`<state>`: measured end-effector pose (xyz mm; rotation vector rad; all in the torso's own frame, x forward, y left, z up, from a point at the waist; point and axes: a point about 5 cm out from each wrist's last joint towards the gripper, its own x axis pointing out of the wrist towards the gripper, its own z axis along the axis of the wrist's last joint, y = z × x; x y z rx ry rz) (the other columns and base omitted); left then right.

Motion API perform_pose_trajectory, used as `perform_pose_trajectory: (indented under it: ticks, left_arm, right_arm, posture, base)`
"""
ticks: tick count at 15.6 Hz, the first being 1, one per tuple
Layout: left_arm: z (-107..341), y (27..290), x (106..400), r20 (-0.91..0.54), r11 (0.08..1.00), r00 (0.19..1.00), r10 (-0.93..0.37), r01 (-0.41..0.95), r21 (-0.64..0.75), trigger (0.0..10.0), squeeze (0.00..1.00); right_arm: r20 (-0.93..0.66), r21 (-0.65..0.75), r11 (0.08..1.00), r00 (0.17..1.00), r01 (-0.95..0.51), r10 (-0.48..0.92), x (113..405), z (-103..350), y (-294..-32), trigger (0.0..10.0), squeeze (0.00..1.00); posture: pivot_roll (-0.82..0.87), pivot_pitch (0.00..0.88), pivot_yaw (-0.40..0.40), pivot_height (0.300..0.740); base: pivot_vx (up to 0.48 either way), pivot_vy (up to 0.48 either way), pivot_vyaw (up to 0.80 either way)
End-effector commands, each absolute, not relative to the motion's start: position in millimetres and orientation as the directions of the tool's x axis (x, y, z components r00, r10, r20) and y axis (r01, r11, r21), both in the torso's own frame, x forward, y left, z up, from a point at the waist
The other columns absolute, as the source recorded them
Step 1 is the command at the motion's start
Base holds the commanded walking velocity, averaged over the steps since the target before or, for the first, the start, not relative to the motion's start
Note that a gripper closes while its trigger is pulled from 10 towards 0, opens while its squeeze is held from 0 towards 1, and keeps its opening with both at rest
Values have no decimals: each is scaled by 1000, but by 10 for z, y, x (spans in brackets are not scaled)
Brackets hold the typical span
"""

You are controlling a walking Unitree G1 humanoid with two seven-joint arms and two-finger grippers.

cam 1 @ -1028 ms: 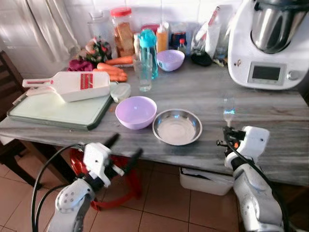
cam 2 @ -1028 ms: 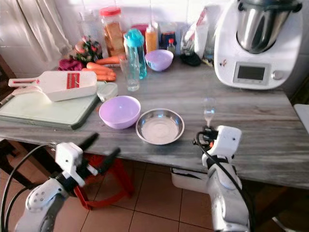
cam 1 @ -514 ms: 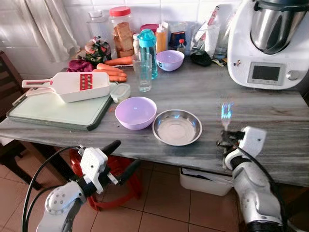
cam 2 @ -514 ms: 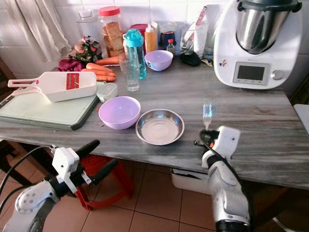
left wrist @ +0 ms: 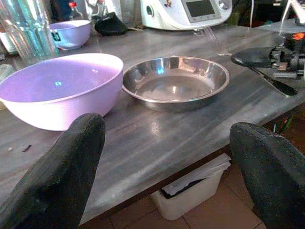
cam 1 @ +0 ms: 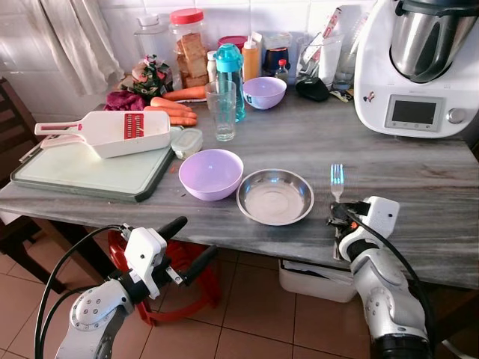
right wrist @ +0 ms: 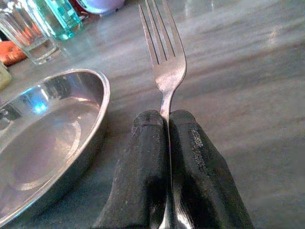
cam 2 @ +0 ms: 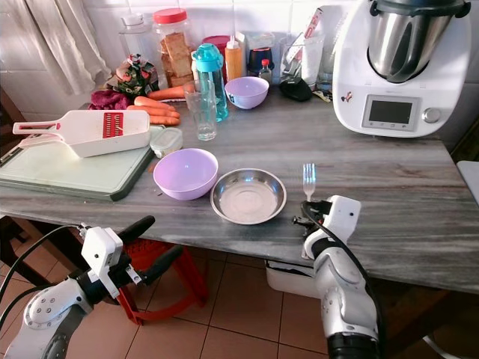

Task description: Setting the table

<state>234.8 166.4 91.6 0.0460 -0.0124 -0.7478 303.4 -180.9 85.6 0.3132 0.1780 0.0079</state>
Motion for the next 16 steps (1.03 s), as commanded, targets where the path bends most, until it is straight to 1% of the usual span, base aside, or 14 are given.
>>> perform_pose_trajectory:
  ticks: [1, 4, 6, 16]
  left_arm:
    - [958, 1663, 2360, 1, 721, 722, -692, 691, 52, 10000, 0]
    - [965, 1629, 2366, -1, 710, 711, -703, 702, 50, 10000, 0]
    - [970, 1621, 2368, -2, 709, 710, -704, 703, 50, 10000, 0]
    - [1009, 1601, 2362, -16, 700, 701, -713, 712, 54, 10000, 0]
  right_arm:
    - [-190, 311, 950, 979, -7, 70, 3075, 844, -1722, 10000, 0]
    - [-213, 321, 947, 973, -12, 85, 3164, 834, -1641, 10000, 0]
    - [-224, 331, 944, 971, -5, 83, 3180, 824, -1636, 10000, 0]
    - [-321, 318, 944, 947, 84, 24, 3172, 695, -1783, 10000, 0]
  posture:
    - [68, 19, 79, 740]
    - [71, 21, 83, 740]
    - [72, 21, 83, 740]
    - [82, 26, 90, 740]
  base:
    - [0, 0, 0]
    - [0, 0, 0]
    - [0, 0, 0]
    - [0, 0, 0]
